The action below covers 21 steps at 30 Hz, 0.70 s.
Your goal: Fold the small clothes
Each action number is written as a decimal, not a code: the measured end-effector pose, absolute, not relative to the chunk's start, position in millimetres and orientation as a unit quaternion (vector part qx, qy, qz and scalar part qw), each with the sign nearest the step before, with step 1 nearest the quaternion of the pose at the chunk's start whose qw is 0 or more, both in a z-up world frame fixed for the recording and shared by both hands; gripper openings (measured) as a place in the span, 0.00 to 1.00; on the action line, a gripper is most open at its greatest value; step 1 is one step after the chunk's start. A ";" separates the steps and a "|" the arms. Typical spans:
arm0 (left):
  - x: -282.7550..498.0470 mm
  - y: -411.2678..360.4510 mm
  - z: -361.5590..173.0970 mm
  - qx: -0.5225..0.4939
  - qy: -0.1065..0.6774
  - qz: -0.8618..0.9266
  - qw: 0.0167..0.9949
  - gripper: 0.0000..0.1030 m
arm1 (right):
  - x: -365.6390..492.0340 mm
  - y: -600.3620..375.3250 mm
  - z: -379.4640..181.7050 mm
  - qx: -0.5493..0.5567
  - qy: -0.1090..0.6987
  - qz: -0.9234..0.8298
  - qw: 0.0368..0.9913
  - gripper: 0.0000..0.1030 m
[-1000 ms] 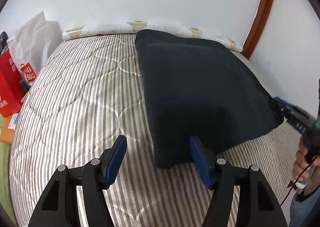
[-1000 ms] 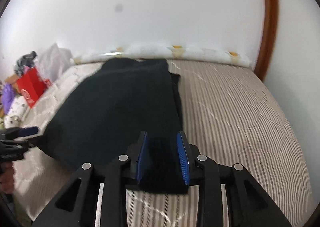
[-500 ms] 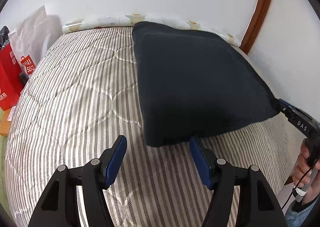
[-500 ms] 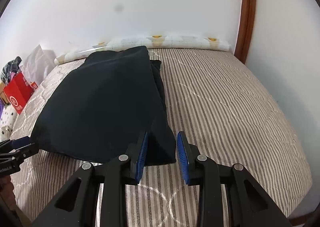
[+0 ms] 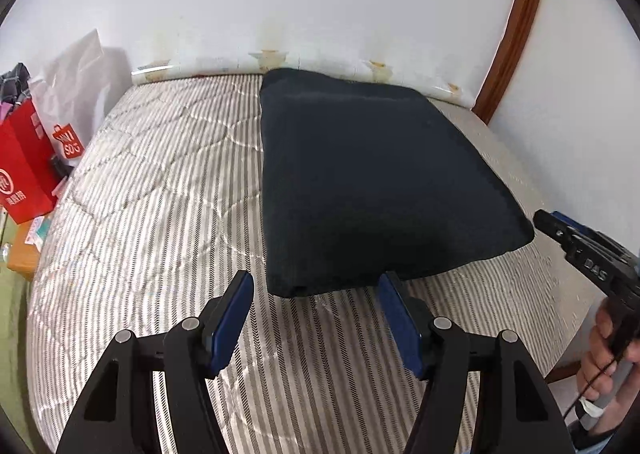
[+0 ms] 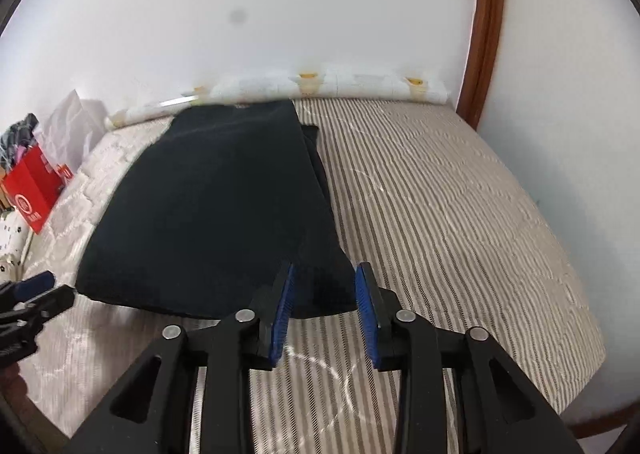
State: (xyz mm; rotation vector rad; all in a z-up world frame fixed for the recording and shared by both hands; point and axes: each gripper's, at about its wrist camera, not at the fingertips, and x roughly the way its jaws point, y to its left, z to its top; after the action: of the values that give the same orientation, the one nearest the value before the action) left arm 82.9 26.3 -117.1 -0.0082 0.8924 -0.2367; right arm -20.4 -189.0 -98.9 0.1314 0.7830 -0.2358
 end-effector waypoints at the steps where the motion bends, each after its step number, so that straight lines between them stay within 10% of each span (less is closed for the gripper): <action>1: 81.3 26.4 -114.3 -0.005 0.429 -0.112 0.896 0.63 | -26.7 -185.3 -90.6 0.061 0.372 -0.118 0.919 0.49; 15: -3.7 28.4 -34.9 0.020 0.353 -0.076 0.932 0.88 | -115.5 -142.5 -1.1 0.043 0.303 -0.117 0.945 0.71; 21: -41.1 36.3 -14.5 0.024 0.326 -0.063 0.943 0.96 | -149.6 -127.1 13.7 0.022 0.276 -0.140 0.951 0.97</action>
State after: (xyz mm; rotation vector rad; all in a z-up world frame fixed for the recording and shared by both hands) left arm -41.1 36.3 -14.5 0.0497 0.6651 -0.1284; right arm -149.6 -127.1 13.7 0.0449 0.5618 -0.2844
